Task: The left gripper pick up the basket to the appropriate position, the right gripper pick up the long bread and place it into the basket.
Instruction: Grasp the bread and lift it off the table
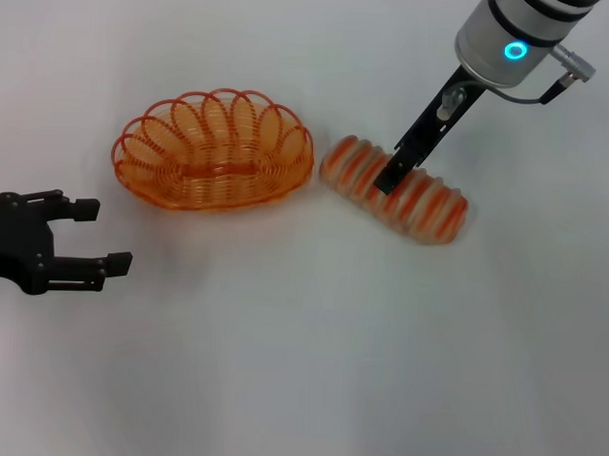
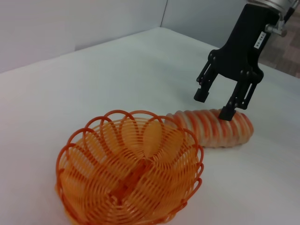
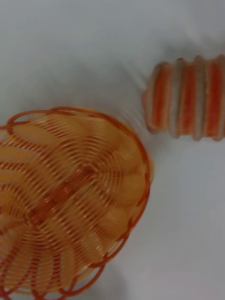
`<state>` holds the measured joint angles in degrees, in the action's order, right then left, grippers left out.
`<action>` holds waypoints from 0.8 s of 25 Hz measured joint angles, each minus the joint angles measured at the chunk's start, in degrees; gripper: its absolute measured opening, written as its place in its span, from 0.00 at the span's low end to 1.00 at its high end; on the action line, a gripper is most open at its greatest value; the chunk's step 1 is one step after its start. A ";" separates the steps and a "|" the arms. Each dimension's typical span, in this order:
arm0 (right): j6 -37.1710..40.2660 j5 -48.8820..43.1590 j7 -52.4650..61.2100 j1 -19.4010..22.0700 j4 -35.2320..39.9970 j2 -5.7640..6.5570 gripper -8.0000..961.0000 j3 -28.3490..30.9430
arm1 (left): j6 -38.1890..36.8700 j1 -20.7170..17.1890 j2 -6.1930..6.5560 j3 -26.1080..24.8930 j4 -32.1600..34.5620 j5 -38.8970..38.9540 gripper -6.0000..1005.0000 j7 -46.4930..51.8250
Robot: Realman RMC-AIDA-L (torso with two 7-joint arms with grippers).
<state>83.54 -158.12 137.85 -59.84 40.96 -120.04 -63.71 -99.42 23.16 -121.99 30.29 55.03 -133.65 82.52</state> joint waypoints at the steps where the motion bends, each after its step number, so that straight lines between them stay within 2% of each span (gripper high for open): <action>1: -0.01 0.30 0.32 -0.01 0.00 0.00 0.85 -0.43 | 0.02 0.06 0.06 0.02 -0.25 -0.02 0.87 0.00; 20: -0.62 2.21 3.81 0.06 -0.09 -0.19 0.84 -7.33 | 0.28 0.12 0.02 -0.05 -0.37 -1.26 0.87 0.18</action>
<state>82.93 -155.91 141.66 -59.78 40.87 -120.23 -71.04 -99.14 23.28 -121.97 30.24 54.67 -134.91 82.70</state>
